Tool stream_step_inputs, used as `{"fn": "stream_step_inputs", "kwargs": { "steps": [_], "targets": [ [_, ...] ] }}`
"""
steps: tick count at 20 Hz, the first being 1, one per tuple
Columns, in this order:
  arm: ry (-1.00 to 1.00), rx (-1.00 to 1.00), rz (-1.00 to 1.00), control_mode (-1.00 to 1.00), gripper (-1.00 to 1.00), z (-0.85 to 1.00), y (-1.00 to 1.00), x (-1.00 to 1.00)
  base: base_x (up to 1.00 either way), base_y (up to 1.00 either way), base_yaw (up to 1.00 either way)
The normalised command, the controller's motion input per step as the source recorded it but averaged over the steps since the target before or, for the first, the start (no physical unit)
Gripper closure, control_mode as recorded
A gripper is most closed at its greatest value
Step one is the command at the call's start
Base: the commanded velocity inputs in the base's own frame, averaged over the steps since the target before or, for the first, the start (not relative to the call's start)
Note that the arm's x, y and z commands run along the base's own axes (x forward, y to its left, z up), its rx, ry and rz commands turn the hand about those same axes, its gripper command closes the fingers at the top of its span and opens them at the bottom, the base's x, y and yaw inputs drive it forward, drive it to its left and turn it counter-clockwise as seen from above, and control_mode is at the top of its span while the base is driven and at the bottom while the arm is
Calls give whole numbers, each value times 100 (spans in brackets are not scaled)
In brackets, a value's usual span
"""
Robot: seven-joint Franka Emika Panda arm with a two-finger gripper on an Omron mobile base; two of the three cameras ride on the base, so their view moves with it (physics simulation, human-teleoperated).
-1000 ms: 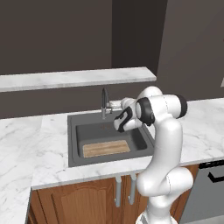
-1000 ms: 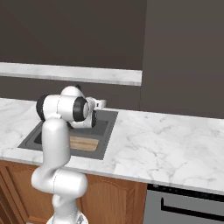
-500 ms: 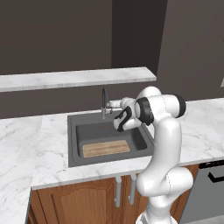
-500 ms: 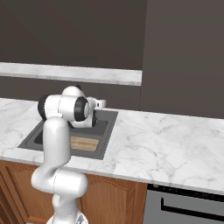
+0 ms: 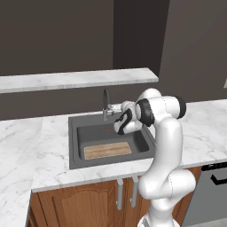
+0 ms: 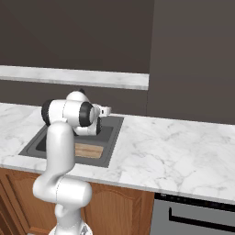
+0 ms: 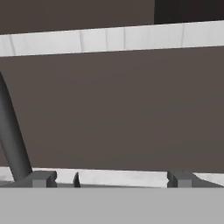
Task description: Turn on the sink faucet with hot water and rinse the cutting board for ten seconds, then turn off the faucet. Push the cutting board to reach the water if necessary.
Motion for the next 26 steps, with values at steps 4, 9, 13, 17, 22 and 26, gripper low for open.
{"fn": "stream_step_inputs", "kwargs": {
  "steps": [4, 9, 13, 17, 22, 26],
  "targets": [
    [-2, 0, 0, -100, -100, -26, 10, 0, 0, 0, 0],
    [-10, 0, 0, -100, -100, -27, 5, 0, 0, 0, 0],
    [-12, 0, 0, -100, -100, -23, 3, 0, 0, 0, 0],
    [-12, 0, 0, -100, -100, -23, 2, 0, 0, 0, 0],
    [-9, 0, 0, -100, -100, -25, 6, 0, 0, 0, 0],
    [-4, 0, 0, -100, -100, -21, 5, 0, 0, 0, 0]
  ]
}}
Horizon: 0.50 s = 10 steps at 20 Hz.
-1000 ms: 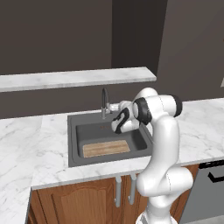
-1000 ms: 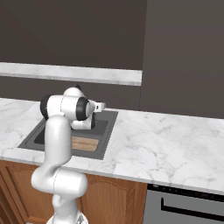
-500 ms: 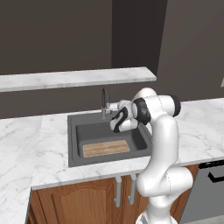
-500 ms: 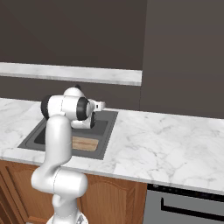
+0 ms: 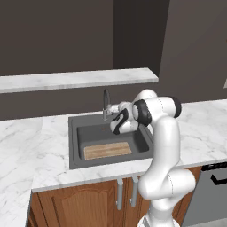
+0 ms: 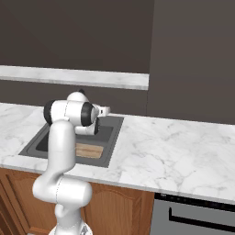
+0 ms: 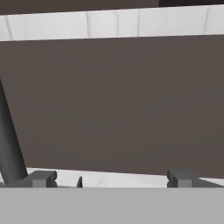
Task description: Turn on the sink faucet with hot water and rinse the cutting board for ten seconds, then turn off the faucet. Push the cutting board to reach the water if necessary.
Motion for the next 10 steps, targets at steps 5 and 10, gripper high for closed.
{"fn": "stream_step_inputs", "kwargs": {
  "steps": [5, 10],
  "targets": [
    [0, 0, 0, -100, -100, -22, 0, 0, 0, 0, 0],
    [0, 0, 0, -100, -100, -26, 1, 0, 0, 0, 0]
  ]
}}
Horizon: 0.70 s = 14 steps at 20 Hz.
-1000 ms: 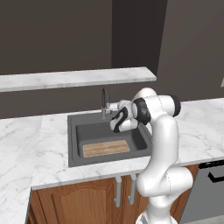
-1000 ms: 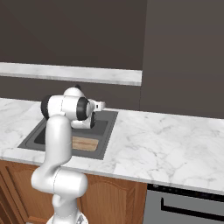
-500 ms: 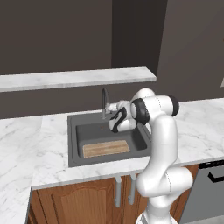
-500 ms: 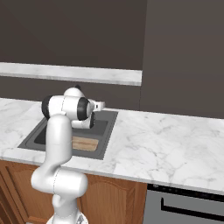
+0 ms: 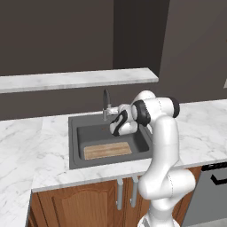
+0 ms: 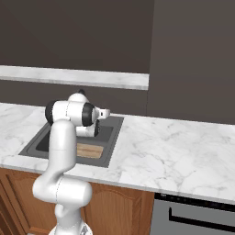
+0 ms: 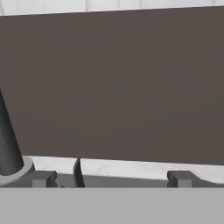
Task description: Turn on the sink faucet with hot water and rinse the cutting board for ten seconds, then turn off the faucet. Push the cutting board to reach the water if necessary.
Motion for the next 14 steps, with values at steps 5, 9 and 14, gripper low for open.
{"fn": "stream_step_inputs", "kwargs": {
  "steps": [5, 9, 14],
  "targets": [
    [-3, 0, 0, -100, -100, -15, 0, 0, 0, 0, 0],
    [-5, 0, 0, -100, -100, -10, 0, 0, 0, 0, 0],
    [-1, 0, 0, -100, -100, -7, 5, 0, 0, 0, 0]
  ]
}}
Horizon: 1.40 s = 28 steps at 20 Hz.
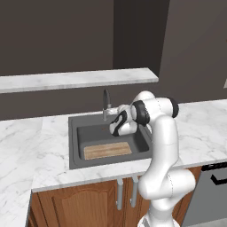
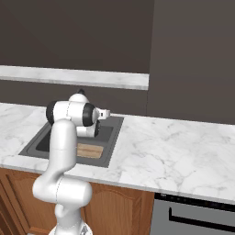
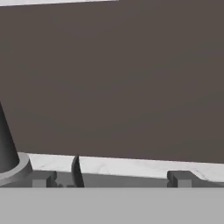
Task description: Turn on the sink faucet with hot water and rinse the cutting board for ten seconds, then turn off the faucet. Push the cutting board to reach the water if necessary.
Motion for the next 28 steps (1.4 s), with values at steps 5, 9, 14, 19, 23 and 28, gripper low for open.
{"fn": "stream_step_inputs", "kwargs": {
  "steps": [5, 9, 14, 19, 23, 28],
  "targets": [
    [0, 0, 0, -100, -100, -7, 14, 0, 0, 0, 0],
    [0, 0, 0, -100, -100, -5, 11, 0, 0, 0, 0],
    [0, 0, 0, -100, -100, -4, 8, 0, 0, 0, 0],
    [0, 0, 0, -100, -100, -1, 0, 0, 0, 0, 0],
    [0, 0, 0, -100, -100, -2, 0, 3, 0, 0, 0],
    [0, 0, 0, -100, -100, -2, 0, 4, 0, 0, 0]
  ]
}}
